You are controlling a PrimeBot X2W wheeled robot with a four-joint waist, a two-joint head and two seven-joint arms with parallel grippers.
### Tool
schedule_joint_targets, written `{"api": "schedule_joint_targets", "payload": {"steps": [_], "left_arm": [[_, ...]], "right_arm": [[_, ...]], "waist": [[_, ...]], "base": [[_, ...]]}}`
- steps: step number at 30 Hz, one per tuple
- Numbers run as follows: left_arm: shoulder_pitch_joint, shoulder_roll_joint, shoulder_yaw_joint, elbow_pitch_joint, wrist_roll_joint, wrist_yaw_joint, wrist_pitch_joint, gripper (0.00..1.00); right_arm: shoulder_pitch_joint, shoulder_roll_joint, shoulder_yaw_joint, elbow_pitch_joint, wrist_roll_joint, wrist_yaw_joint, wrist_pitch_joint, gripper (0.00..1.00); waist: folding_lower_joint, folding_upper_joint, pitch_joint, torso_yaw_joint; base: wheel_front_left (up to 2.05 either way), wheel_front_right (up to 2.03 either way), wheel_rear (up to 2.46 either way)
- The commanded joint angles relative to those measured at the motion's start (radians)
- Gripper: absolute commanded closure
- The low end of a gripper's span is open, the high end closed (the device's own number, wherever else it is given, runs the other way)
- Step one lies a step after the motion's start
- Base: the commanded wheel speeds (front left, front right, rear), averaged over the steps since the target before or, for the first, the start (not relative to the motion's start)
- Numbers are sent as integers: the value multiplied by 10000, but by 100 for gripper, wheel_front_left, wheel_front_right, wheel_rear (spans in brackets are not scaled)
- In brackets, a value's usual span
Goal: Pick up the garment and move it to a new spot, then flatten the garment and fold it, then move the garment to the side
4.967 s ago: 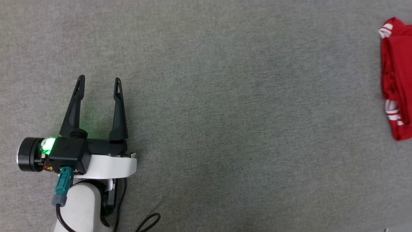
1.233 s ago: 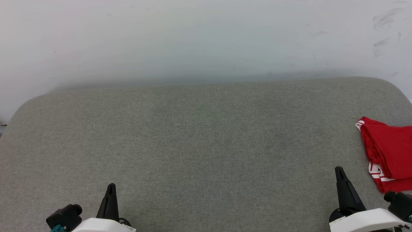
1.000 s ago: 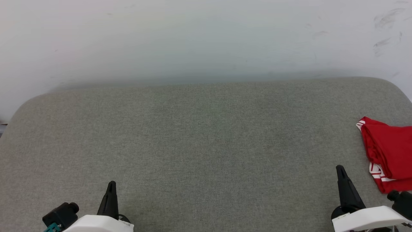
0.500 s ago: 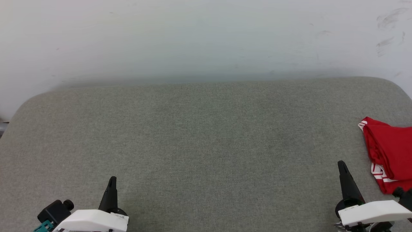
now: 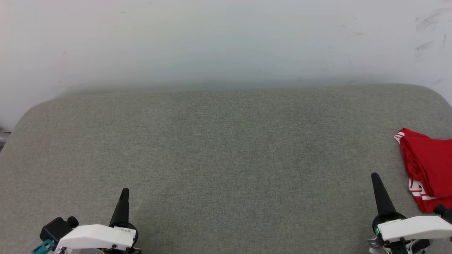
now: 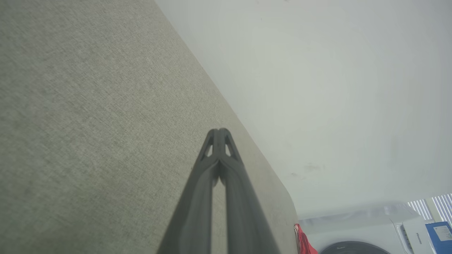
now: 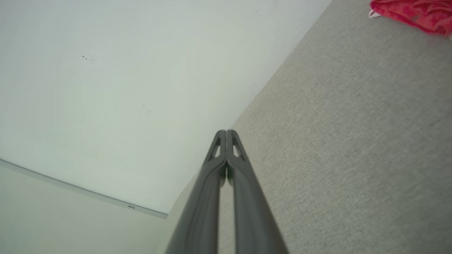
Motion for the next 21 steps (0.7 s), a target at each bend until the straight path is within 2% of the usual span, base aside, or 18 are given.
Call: {"api": "schedule_joint_targets", "payload": {"steps": [1, 21], "left_arm": [[-255, 15, 56, -45, -264, -70, 57, 100], [-606, 13, 214, 154, -2480, -296, 620, 100]], "right_arm": [[-253, 26, -41, -38, 262, 0, 78, 100], [-519, 73, -212, 158, 2390, -1, 656, 100]], "waist": [[-1, 0, 3, 4], [-1, 0, 55, 82]], "base": [[0, 0, 0], [0, 0, 0]]}}
